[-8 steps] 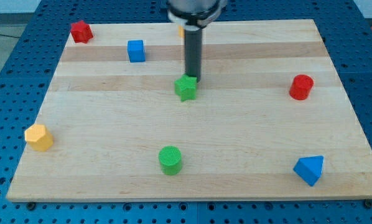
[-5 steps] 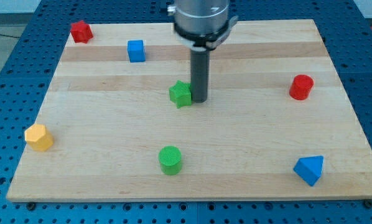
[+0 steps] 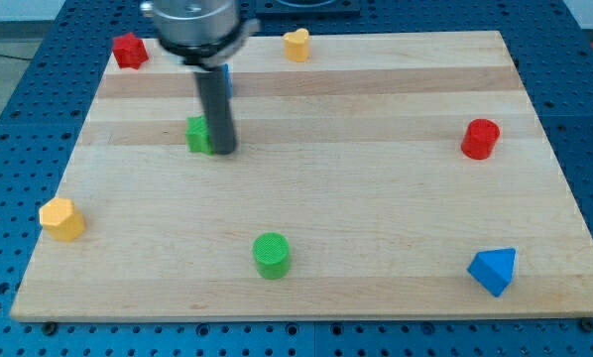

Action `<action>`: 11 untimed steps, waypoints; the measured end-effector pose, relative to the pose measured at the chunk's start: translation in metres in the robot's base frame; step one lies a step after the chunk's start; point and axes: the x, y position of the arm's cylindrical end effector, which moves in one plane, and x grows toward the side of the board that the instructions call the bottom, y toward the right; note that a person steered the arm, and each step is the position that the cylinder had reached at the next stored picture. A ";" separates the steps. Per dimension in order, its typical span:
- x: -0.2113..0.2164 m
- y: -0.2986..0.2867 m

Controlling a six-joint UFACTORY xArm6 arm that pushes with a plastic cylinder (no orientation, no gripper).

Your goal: Push the blue cube towards the top right of the board

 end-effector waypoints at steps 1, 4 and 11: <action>-0.004 -0.017; -0.014 -0.077; -0.131 0.063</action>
